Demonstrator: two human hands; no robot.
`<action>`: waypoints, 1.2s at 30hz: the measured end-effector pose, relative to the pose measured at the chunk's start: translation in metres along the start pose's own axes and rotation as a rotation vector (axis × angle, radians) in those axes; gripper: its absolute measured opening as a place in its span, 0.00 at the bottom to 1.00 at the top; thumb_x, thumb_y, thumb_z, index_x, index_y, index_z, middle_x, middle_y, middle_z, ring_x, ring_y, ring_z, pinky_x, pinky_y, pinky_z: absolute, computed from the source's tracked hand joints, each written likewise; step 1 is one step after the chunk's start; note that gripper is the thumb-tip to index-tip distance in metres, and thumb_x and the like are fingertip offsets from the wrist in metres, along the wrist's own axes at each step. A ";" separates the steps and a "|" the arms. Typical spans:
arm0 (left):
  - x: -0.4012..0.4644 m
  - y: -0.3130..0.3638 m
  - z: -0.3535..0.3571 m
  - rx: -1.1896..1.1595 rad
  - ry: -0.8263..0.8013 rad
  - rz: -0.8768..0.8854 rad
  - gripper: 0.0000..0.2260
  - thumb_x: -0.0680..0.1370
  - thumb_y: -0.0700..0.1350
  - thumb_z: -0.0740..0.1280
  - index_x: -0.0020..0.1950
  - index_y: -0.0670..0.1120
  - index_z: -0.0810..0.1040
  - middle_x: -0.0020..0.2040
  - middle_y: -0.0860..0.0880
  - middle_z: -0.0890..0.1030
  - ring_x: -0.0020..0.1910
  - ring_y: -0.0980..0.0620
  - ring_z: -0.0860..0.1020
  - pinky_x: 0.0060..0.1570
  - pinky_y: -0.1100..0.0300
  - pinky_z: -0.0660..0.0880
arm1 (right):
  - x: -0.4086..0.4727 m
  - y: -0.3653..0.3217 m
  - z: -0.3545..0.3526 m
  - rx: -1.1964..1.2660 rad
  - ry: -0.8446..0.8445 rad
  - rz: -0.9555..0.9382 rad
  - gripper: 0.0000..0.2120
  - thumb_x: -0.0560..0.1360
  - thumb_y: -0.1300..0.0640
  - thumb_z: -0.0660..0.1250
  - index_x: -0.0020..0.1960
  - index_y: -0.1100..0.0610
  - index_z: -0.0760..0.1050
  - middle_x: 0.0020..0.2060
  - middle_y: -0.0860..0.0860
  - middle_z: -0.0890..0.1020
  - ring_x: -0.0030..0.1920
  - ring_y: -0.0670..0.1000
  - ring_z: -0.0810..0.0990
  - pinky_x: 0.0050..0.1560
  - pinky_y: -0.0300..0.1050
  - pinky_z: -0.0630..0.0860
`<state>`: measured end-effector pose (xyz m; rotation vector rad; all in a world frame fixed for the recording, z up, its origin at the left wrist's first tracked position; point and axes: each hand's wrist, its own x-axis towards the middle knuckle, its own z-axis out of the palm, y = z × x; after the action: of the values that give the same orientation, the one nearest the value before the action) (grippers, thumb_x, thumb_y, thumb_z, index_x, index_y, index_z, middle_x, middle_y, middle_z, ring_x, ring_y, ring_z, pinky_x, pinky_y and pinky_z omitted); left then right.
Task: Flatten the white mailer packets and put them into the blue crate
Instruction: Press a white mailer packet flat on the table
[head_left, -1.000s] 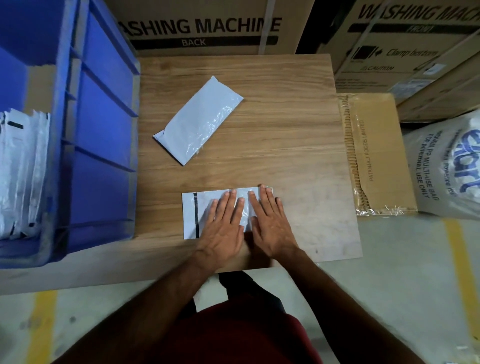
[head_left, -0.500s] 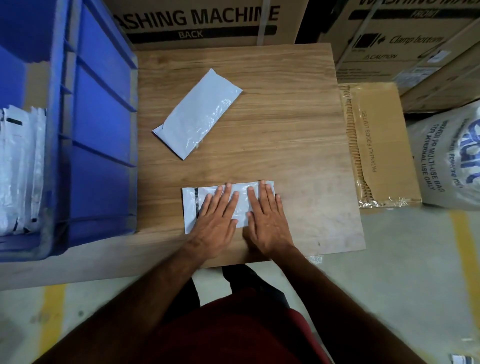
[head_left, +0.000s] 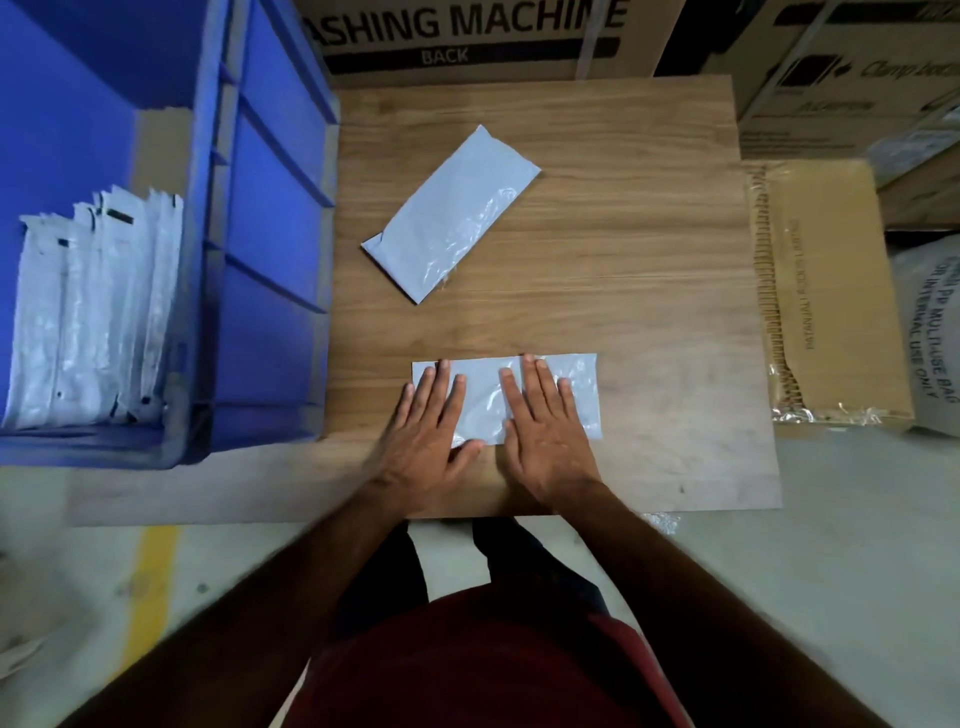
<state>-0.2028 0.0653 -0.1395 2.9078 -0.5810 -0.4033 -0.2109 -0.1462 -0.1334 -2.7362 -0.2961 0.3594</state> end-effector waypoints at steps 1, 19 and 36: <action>-0.001 -0.002 -0.004 0.019 0.002 0.028 0.38 0.81 0.66 0.54 0.84 0.44 0.50 0.84 0.42 0.47 0.83 0.45 0.45 0.80 0.47 0.47 | 0.000 0.000 -0.003 0.000 -0.011 -0.009 0.31 0.81 0.50 0.49 0.83 0.57 0.50 0.82 0.58 0.49 0.82 0.57 0.44 0.80 0.61 0.49; 0.000 -0.010 -0.062 0.131 0.165 0.329 0.28 0.82 0.52 0.62 0.81 0.48 0.62 0.80 0.42 0.63 0.42 0.49 0.85 0.29 0.56 0.79 | -0.020 -0.010 -0.044 -0.153 0.098 0.053 0.36 0.72 0.58 0.51 0.81 0.58 0.58 0.79 0.61 0.63 0.69 0.60 0.75 0.76 0.58 0.63; 0.037 -0.005 -0.103 -0.057 -0.057 -0.063 0.38 0.78 0.36 0.61 0.82 0.61 0.51 0.78 0.52 0.61 0.51 0.43 0.81 0.48 0.48 0.79 | 0.003 0.005 -0.075 -0.272 0.137 -0.106 0.41 0.68 0.58 0.67 0.80 0.59 0.61 0.78 0.67 0.59 0.76 0.66 0.65 0.77 0.64 0.60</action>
<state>-0.1384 0.0649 -0.0505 2.8746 -0.4789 -0.5039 -0.1858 -0.1744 -0.0681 -2.9767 -0.4823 0.1073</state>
